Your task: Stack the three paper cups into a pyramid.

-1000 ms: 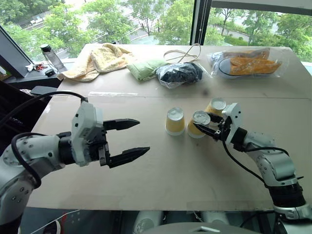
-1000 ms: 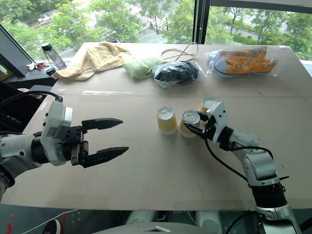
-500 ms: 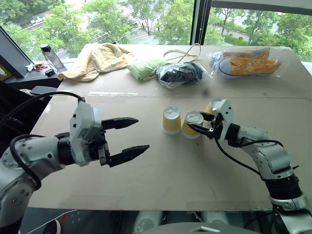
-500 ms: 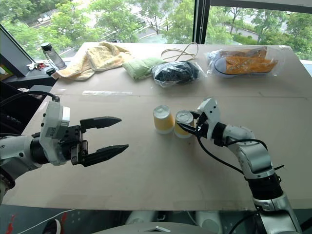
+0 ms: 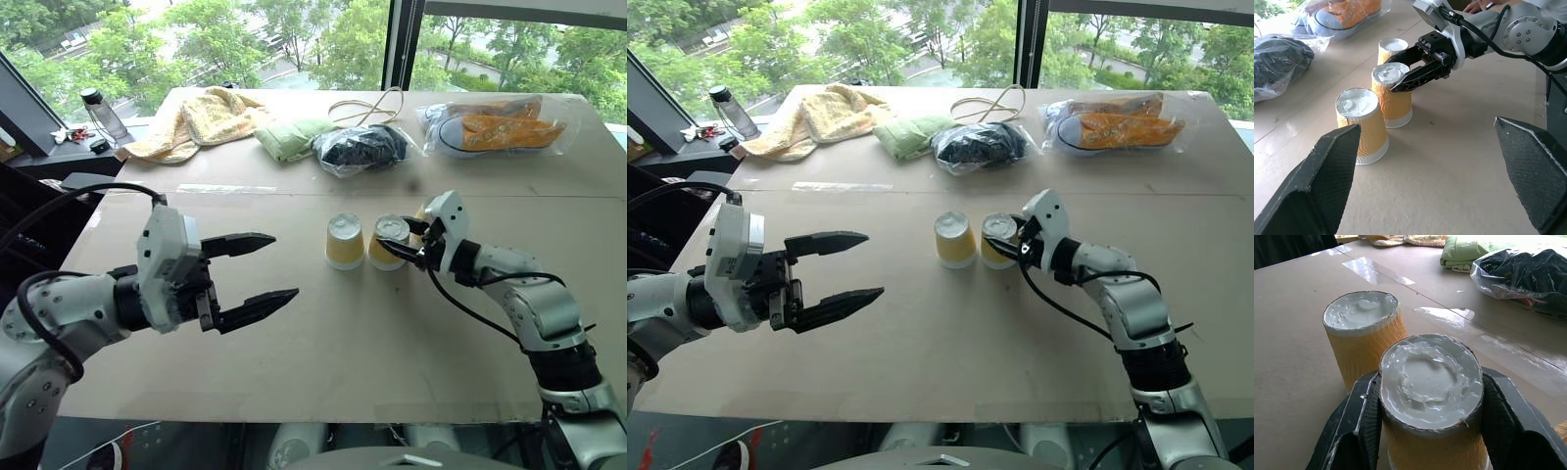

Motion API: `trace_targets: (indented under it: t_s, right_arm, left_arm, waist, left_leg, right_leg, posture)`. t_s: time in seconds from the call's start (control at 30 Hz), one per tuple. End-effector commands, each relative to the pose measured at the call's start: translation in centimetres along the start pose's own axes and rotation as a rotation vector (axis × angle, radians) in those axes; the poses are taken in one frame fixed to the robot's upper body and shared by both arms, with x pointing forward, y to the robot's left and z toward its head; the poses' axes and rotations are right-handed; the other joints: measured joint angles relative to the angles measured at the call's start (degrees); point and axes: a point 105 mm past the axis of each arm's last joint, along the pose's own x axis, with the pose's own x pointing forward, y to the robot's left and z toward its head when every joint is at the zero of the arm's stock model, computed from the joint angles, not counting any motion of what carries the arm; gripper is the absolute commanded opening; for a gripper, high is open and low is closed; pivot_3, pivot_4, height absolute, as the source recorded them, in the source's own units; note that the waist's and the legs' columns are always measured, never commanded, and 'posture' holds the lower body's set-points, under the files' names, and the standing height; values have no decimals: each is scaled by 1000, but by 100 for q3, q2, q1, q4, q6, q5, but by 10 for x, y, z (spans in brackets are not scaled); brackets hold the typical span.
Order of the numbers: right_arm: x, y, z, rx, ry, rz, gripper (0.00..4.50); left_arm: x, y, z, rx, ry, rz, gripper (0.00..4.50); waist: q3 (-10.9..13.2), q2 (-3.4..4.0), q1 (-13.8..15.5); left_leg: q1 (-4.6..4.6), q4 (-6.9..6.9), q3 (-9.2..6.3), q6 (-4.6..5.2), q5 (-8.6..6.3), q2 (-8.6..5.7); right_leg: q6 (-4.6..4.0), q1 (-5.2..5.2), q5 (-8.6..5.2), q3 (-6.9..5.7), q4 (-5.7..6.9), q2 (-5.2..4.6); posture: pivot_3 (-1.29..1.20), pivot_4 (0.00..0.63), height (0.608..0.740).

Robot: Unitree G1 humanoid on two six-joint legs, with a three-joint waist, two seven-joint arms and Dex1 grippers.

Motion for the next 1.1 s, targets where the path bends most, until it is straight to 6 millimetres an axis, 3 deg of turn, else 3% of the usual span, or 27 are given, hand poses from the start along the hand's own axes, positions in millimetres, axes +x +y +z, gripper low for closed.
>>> trace_targets:
  t_s: [0.03, 0.07, 0.23, 0.27, 0.5, 0.83, 0.9, 0.97, 1.1]
  right_arm:
    - [0, 2, 12, -11, -34, 18, 1964]
    - [0, 5, 12, -3, -31, 30, 1964]
    - [1, 10, 10, 12, -21, 52, 4238]
    - [1, 11, 9, 13, -14, 58, 4389]
    - [-6, 6, 15, -4, -49, 33, 4389]
    - [-49, 5, 45, -130, -102, 37, 4389]
    - [-55, -2, 51, -143, -123, -9, 4389]
    - [-64, -24, 52, -156, -142, -134, 4389]
    - [-70, -56, 36, -150, -113, -293, 4389]
  left_arm:
    - [-1, 0, 5, 31, -17, 7, 4500]
    - [-1, 0, 4, 31, -18, 8, 4500]
    - [-5, 2, 1, 31, -4, 21, 4500]
    - [-6, 2, 1, 31, -2, 21, 4500]
    - [-9, 4, 0, 34, -4, 27, 4500]
    - [-6, 5, 20, 43, -94, 18, 4500]
    - [-4, 6, 26, 43, -121, 18, 4500]
    - [0, 7, 33, 46, -146, 9, 4500]
    - [9, 6, 39, 55, -146, -16, 4500]
  waist:
    - [0, 0, 0]
    - [0, 0, 0]
    - [0, 1, -9]
    - [0, 1, -5]
    - [0, 1, -4]
    - [1, 0, 0]
    - [1, 0, 0]
    - [2, 0, 8]
    - [1, -2, 12]
  left_leg:
    - [0, 0, 0, 0, 0, 0]
    - [0, 0, 0, 0, 0, 0]
    - [0, -3, 0, 1, 0, 0]
    - [0, -4, 0, 1, 0, 0]
    - [0, -15, 0, 0, 0, 0]
    - [-6, -30, -1, 1, 0, 0]
    - [-6, -30, -1, 1, -1, 1]
    - [-5, -30, -2, 1, 0, 0]
    - [-5, -29, 1, -13, 9, -4]
  right_leg:
    - [0, 0, 0, 0, 0, 0]
    - [0, 0, 0, 0, 0, 0]
    - [0, -2, 0, 1, 0, 0]
    - [0, -2, 0, 1, 0, 0]
    - [0, -4, 0, 0, -7, -1]
    - [1, -4, 1, -2, -30, -3]
    - [1, -4, 1, -1, -30, -2]
    - [1, -4, 1, -2, -29, -2]
    - [1, -2, 1, -1, -30, -3]
  posture:
    - [0, 150, 740]
    - [0, 150, 740]
    - [0, 150, 740]
    - [0, 150, 740]
    - [0, 150, 740]
    - [0, 150, 740]
    - [0, 150, 740]
    - [0, 150, 740]
    - [0, 150, 740]
